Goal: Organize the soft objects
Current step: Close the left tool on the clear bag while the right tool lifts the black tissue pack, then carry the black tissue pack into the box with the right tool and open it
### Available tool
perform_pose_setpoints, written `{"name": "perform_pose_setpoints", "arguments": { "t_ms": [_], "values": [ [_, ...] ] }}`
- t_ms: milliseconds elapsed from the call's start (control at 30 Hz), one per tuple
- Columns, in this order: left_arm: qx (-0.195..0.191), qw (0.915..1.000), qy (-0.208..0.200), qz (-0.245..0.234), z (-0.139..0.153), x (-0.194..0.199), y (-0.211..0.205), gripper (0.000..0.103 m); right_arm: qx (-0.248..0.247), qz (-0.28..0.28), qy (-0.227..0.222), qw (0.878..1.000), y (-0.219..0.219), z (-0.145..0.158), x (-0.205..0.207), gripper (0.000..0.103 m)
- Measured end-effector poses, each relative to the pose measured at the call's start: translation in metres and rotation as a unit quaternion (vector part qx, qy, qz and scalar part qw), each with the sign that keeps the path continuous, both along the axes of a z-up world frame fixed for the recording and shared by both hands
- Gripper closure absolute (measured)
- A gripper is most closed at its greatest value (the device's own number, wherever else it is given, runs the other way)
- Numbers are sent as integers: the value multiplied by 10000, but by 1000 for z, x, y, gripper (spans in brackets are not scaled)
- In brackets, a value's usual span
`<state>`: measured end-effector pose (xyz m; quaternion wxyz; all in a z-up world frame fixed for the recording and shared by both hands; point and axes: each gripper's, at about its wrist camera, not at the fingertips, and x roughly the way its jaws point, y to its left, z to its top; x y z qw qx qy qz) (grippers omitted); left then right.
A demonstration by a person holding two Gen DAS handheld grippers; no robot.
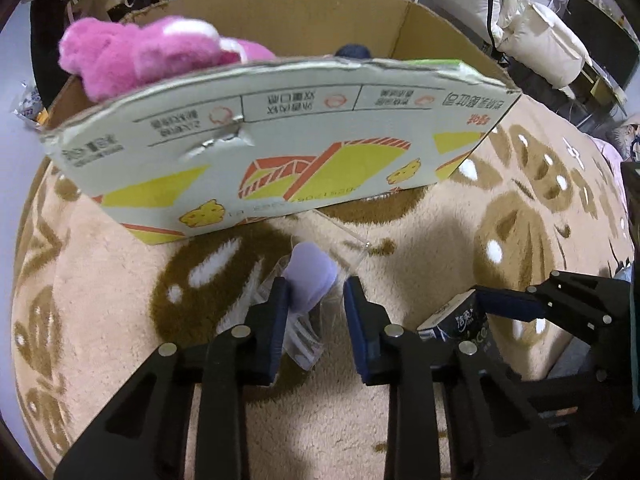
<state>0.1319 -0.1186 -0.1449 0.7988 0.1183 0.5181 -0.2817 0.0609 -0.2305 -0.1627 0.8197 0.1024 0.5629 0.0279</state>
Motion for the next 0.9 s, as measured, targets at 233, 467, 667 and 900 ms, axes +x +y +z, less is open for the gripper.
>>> {"name": "perform_pose_setpoints", "arguments": {
  "t_ms": [233, 467, 667, 900],
  "values": [
    [-145, 9997, -120, 178, 9, -9, 10, 82, 182, 21, -25, 9998, -11, 3, 7, 54],
    [-220, 9986, -337, 337, 25, -16, 25, 84, 236, -228, -646, 9974, -22, 25, -9, 54],
    [-268, 9972, -514, 478, 36, -23, 32, 84, 201, -321, -1508, 9878, -27, 52, -18, 55],
    [-434, 9929, -958, 549, 60, -39, 37, 84, -87, -332, -2262, 9735, -22, 77, -26, 55]
  ]
}}
